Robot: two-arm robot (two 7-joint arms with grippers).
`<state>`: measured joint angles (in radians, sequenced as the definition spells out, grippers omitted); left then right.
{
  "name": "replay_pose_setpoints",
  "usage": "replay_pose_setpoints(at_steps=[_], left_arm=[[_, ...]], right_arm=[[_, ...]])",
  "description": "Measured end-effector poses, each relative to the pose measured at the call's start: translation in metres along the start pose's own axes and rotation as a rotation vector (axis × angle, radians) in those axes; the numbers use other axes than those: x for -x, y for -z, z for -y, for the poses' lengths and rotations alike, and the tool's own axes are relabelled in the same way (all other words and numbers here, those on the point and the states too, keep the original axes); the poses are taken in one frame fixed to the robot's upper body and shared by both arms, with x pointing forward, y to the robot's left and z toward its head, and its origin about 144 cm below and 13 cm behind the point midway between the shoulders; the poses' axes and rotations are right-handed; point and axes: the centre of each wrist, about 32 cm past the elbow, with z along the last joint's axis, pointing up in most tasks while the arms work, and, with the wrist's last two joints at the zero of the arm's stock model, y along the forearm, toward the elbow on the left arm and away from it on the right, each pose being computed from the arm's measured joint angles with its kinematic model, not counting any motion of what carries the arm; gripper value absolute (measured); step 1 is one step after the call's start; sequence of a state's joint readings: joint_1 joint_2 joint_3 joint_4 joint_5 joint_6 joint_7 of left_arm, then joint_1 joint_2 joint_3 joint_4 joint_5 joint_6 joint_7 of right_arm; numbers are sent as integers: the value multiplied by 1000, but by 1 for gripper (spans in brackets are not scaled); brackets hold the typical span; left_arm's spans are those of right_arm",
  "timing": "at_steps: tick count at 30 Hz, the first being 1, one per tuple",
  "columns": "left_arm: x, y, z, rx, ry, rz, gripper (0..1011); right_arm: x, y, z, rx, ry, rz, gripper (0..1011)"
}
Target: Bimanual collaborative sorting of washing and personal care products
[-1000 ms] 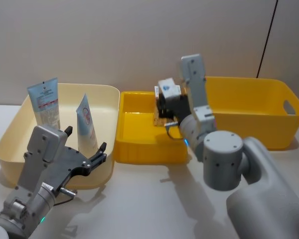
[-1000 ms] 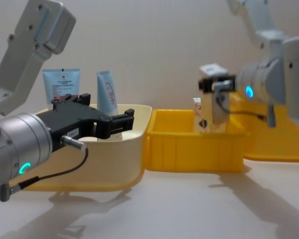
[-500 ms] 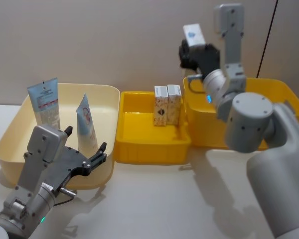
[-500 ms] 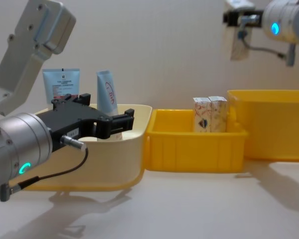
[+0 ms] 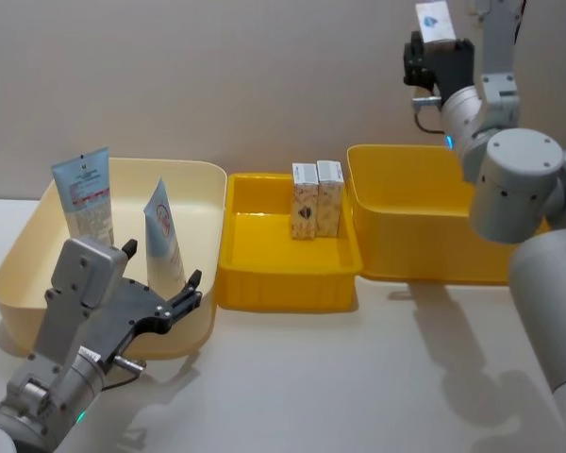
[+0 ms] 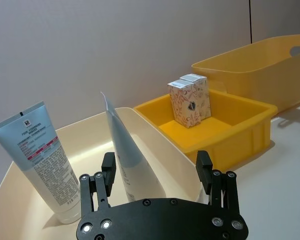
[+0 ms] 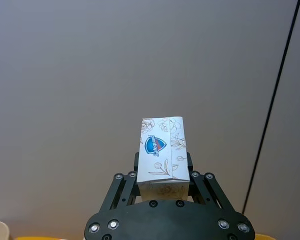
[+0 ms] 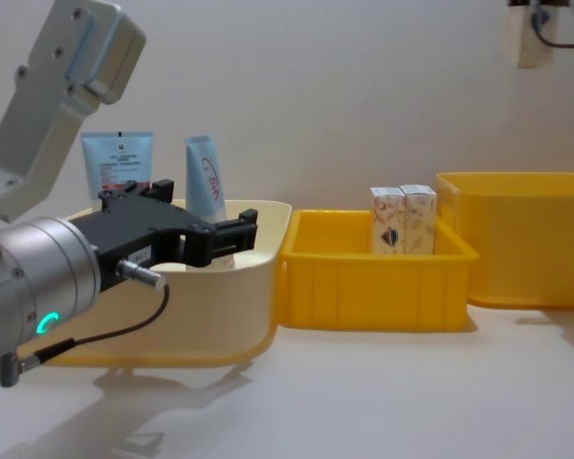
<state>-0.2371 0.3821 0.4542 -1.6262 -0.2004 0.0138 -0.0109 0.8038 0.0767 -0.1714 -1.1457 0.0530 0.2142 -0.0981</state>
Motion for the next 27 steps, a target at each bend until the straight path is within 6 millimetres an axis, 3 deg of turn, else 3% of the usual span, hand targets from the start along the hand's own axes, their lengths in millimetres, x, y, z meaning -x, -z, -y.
replay_pose_setpoints(at_steps=[14, 18, 27], left_arm=[[0, 0, 0, 0, 0, 0, 999], [0, 0, 0, 0, 0, 0, 1000], [0, 0, 0, 0, 0, 0, 1000]], right_arm=[[-15, 11, -20, 142, 40, 36, 408], [-15, 19, -27, 206, 36, 42, 474], [-13, 35, -40, 326, 24, 47, 778]])
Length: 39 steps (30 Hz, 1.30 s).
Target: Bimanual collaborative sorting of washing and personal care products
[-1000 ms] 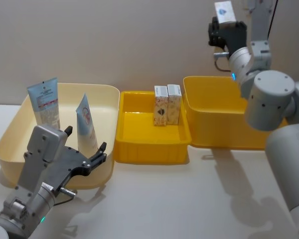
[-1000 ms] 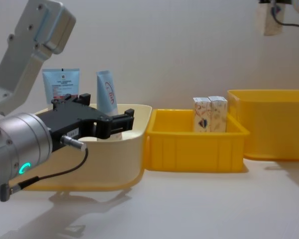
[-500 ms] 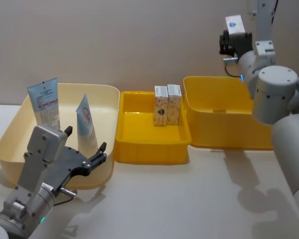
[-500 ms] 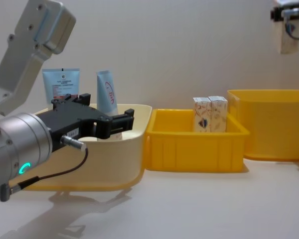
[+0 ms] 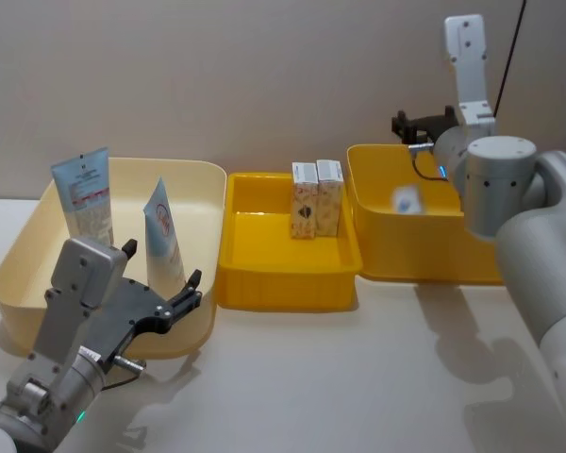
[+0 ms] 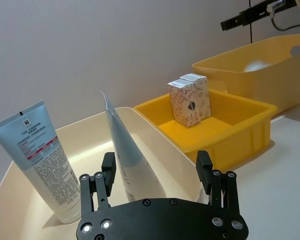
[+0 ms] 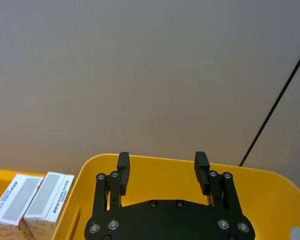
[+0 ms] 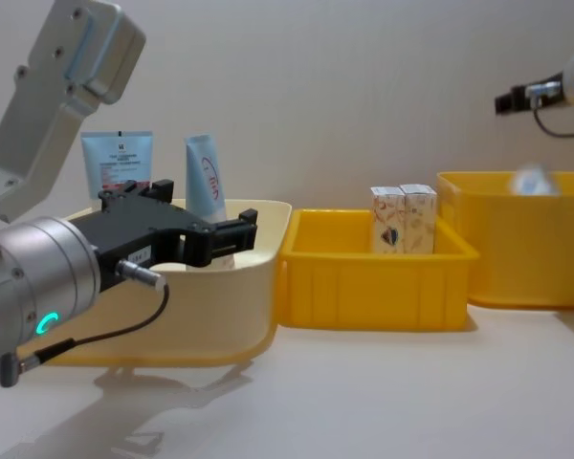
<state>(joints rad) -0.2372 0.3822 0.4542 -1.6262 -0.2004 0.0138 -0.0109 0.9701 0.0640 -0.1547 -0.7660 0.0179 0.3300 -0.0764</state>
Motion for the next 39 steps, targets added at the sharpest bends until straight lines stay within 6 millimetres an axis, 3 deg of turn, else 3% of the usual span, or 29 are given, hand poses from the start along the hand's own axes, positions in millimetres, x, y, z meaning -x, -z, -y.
replay_pose_setpoints(at_steps=[9, 21, 39], left_arm=[[0, 0, 0, 0, 0, 0, 1000], [-2, -4, 2, -3, -3, 13, 1000], [-16, -15, 19, -5, -21, 16, 1000]], right_arm=[[4, 10, -13, 86, -15, 6, 1001], [6, 14, -19, 128, -22, 9, 1001], [7, 17, -21, 150, -26, 10, 1001]])
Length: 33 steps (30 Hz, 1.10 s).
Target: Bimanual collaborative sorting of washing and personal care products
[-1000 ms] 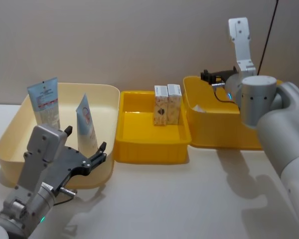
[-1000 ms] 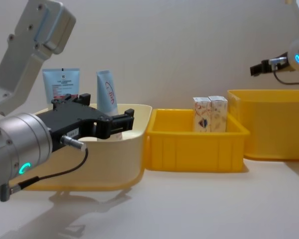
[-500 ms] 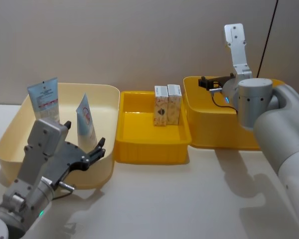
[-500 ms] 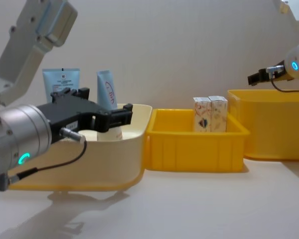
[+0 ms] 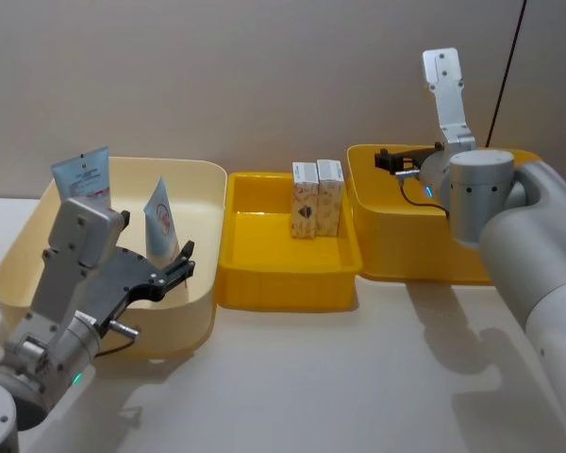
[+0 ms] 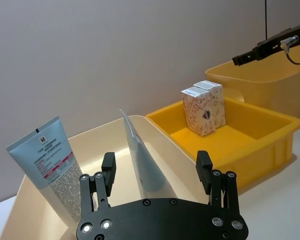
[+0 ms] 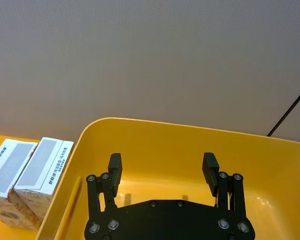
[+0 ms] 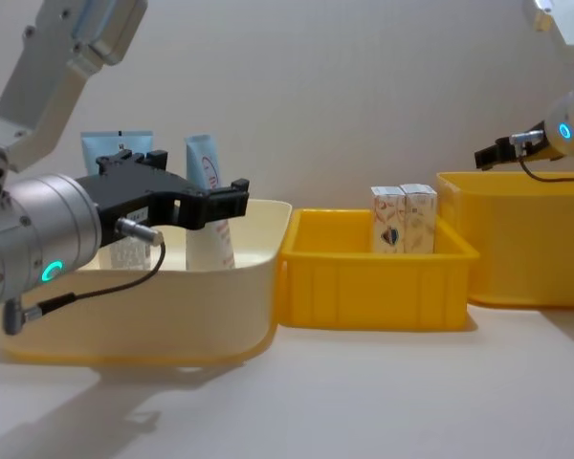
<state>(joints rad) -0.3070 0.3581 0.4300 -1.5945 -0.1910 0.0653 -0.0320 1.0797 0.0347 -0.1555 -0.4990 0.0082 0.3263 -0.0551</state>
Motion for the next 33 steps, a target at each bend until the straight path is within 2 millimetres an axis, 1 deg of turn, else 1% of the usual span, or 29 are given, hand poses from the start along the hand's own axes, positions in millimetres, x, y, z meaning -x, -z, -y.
replay_pose_setpoints(at_steps=[17, 33], left_arm=[[-6, 3, 21, -42, -12, -160, 999], [-11, -8, 35, -146, 4, -164, 999]], right_arm=[[0, 0, -1, 5, -1, 0, 1001], [0, 1, -1, 6, 0, 0, 1001]])
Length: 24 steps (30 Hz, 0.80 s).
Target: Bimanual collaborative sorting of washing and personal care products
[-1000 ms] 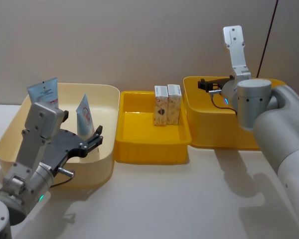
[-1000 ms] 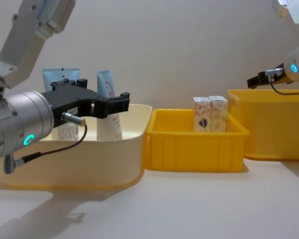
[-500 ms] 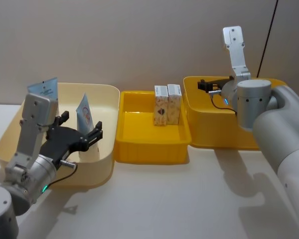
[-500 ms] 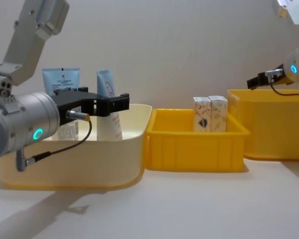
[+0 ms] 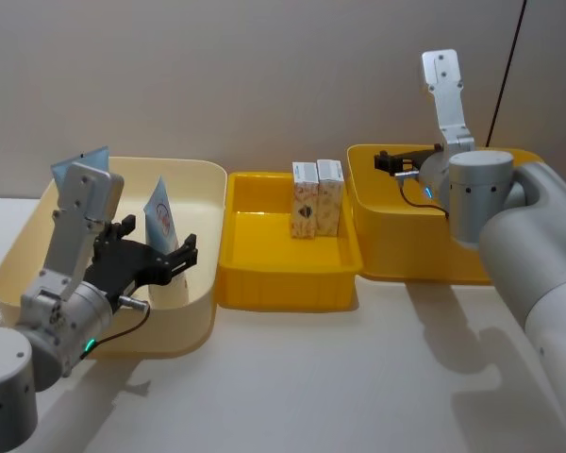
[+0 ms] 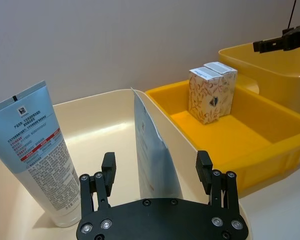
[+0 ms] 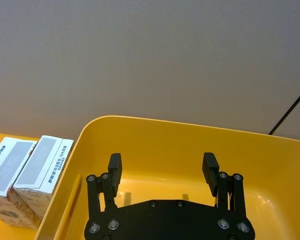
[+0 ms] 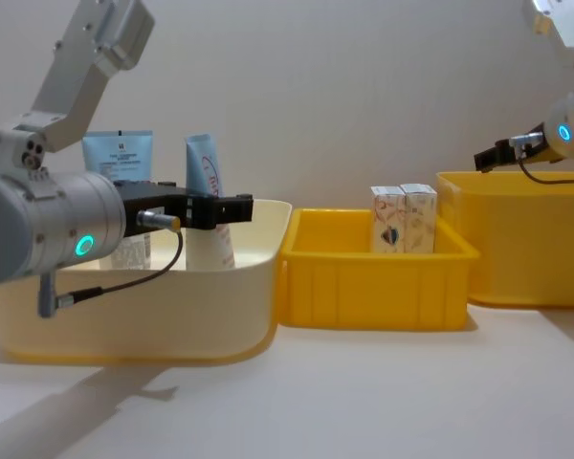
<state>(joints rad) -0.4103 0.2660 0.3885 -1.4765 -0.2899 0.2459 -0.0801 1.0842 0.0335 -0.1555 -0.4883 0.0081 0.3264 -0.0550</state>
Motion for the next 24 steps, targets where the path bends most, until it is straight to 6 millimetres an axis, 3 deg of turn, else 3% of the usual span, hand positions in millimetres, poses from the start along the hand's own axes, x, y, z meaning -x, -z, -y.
replay_pose_setpoints(at_steps=[10, 17, 24], left_arm=[[0, -6, 3, -46, -8, 29, 996], [-1, -9, 4, -62, -12, 38, 867], [-1, -10, 5, -72, -15, 44, 642]], right_arm=[[0, 0, 0, 0, 0, 0, 1001], [0, 0, 0, 0, 0, 0, 1001], [0, 0, 0, 0, 0, 0, 1001]])
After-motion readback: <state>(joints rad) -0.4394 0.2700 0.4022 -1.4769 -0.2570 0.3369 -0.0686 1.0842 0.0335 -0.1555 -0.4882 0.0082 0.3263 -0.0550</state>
